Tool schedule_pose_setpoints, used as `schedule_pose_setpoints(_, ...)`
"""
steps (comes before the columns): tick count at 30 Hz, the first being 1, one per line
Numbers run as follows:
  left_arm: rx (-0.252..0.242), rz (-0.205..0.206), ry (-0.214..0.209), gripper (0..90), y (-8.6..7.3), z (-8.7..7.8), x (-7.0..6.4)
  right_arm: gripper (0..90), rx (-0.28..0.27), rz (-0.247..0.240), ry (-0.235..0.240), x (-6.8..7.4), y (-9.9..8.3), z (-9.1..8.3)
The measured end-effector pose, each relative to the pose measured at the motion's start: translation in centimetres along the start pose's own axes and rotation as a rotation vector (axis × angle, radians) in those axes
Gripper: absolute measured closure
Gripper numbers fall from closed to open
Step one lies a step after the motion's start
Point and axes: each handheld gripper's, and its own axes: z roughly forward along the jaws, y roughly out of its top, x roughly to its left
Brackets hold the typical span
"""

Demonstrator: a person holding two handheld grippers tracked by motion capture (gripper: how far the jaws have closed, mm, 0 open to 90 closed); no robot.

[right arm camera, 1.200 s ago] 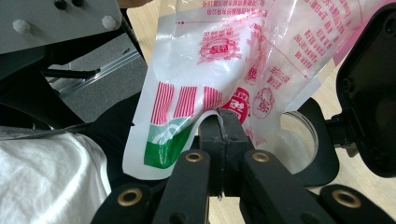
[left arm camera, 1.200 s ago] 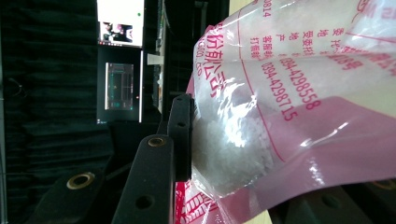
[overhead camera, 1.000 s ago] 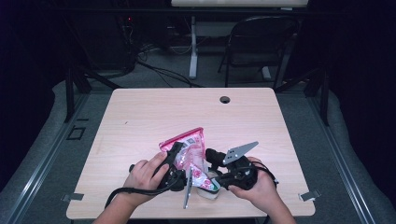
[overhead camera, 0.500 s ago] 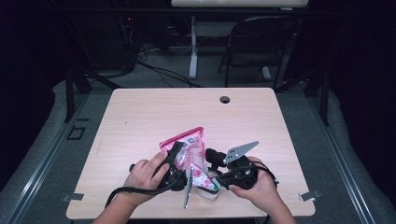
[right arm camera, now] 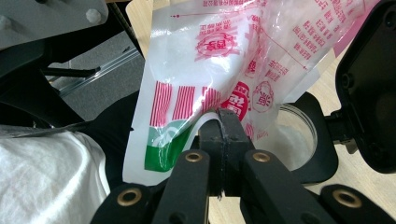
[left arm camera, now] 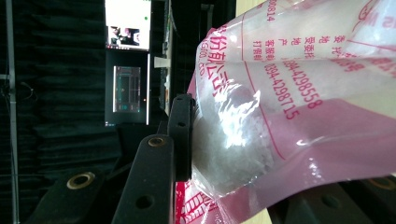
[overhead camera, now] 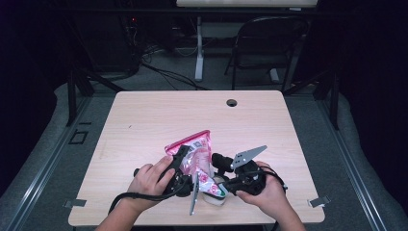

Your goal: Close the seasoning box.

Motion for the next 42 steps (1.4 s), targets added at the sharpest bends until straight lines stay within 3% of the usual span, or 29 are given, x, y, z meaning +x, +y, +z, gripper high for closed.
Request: schedule_pose_setpoints(42,-0.007,0.003,0.004,72.2,0.39,-0.13,0.45,90.0,0.002,0.001,0.001,0.03,-0.06,-0.17)
